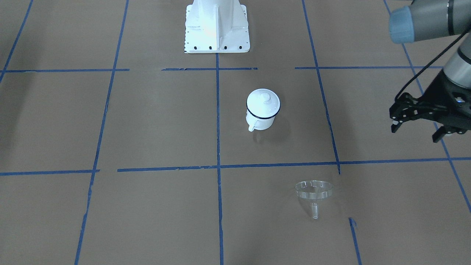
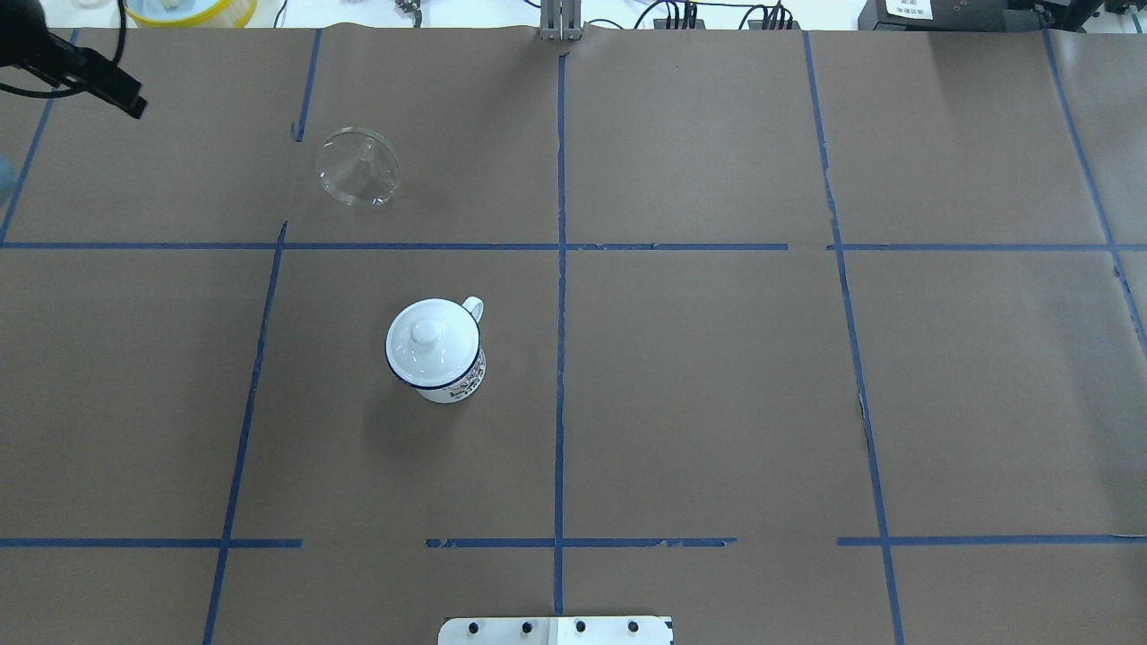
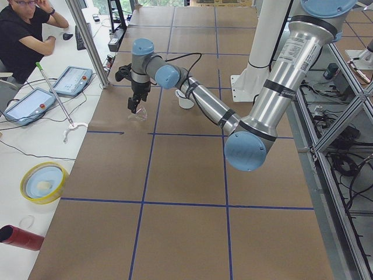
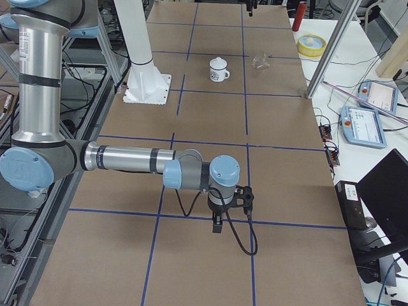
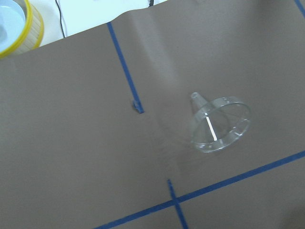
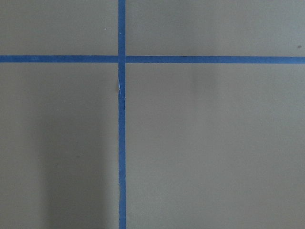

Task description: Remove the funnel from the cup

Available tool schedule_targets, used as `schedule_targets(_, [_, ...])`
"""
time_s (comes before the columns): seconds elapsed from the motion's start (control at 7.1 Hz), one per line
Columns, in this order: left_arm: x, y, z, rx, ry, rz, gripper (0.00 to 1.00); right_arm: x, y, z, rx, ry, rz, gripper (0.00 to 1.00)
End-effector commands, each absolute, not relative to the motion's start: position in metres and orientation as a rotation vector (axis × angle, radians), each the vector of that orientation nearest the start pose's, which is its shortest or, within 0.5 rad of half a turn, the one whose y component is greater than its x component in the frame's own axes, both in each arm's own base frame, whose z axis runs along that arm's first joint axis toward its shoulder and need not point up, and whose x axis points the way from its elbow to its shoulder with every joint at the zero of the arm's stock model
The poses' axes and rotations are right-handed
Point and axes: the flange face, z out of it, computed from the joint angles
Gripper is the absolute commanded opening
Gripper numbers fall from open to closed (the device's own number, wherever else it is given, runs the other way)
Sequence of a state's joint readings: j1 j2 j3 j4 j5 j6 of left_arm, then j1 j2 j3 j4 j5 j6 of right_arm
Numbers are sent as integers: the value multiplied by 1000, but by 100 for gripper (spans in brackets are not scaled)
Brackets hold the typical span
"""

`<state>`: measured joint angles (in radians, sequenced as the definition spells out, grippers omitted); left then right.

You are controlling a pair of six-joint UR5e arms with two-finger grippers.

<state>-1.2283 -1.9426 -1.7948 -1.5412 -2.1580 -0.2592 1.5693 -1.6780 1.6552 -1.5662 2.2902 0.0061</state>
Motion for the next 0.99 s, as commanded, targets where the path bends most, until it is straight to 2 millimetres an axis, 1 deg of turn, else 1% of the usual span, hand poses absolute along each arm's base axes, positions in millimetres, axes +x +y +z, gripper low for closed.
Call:
schedule_targets(0.0, [55,-598,442,289,654,214,100,67,-445,671,-20,-719,11,100])
schedule_targets(0.28, [18,-572,506,198,681,135,100,67,-445,671,-20,-719,11,100])
schedule_targets(0.42, [-4,-546,546,171,695,118,100,67,-445,671,-20,-719,11,100])
schedule_targets(0.56, [-31,-531,586,154,693,122,100,67,-445,670,-19,-719,10,100])
schedule_targets(0.7, [-60,-524,623,127,722,113,100,67,-445,671,-20,-719,11,100])
schedule_targets(0.84, [-77,-519,648,106,728,105,100,67,-445,671,-20,-719,11,100])
